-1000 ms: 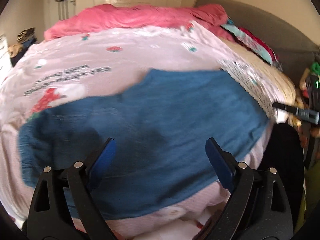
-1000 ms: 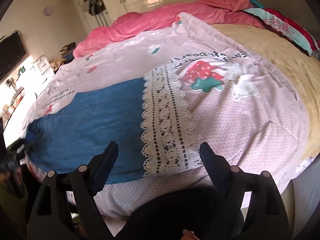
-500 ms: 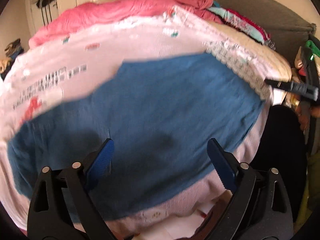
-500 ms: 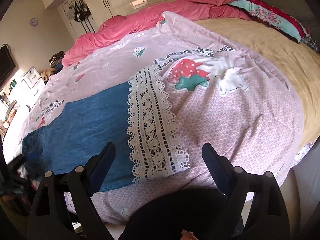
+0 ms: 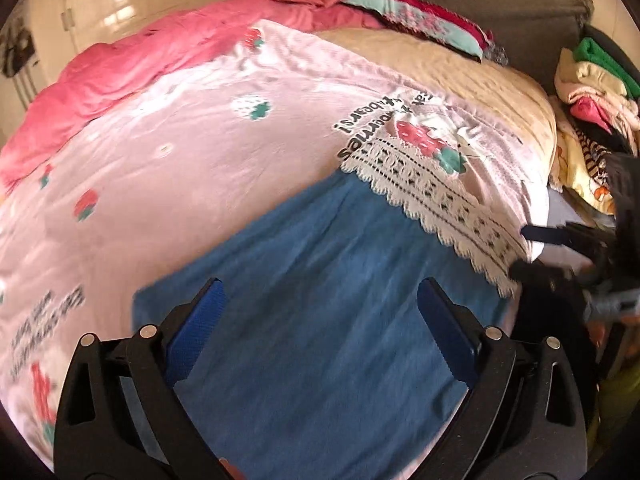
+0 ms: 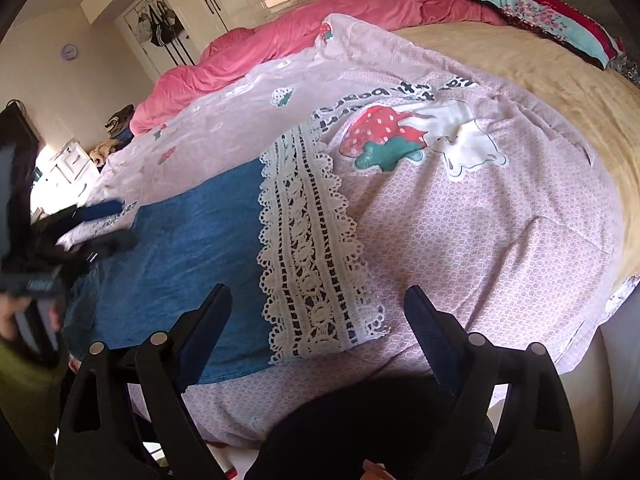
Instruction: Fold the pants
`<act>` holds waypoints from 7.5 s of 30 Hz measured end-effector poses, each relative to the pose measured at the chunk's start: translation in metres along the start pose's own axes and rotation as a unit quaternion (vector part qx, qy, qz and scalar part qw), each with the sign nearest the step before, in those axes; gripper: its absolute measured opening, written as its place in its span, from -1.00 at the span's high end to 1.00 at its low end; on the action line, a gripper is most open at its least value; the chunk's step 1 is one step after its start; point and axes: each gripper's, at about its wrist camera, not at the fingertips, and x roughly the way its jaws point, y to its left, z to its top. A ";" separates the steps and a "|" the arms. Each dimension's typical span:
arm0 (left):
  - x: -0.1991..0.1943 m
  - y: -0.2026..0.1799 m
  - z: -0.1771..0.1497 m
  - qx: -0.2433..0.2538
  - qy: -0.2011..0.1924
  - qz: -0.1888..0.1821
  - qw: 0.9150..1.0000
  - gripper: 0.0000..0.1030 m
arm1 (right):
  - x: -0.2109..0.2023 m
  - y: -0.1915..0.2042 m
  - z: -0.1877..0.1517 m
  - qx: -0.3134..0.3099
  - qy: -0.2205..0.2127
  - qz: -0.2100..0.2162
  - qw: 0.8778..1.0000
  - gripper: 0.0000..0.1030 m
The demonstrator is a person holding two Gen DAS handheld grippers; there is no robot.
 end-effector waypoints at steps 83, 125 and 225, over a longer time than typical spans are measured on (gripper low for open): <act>-0.050 0.208 -0.107 -0.321 -0.108 -0.220 0.915 -0.43 | 0.070 0.249 -0.054 -0.359 0.023 0.099 0.928 0.41; -0.048 0.182 -0.102 -0.277 -0.128 -0.161 0.939 0.76 | 0.042 0.266 -0.080 -0.383 0.008 0.120 0.916 0.62; -0.101 0.057 -0.209 -0.238 -0.024 -0.020 0.971 0.18 | 0.056 0.172 -0.041 -0.261 0.025 0.061 0.963 -0.28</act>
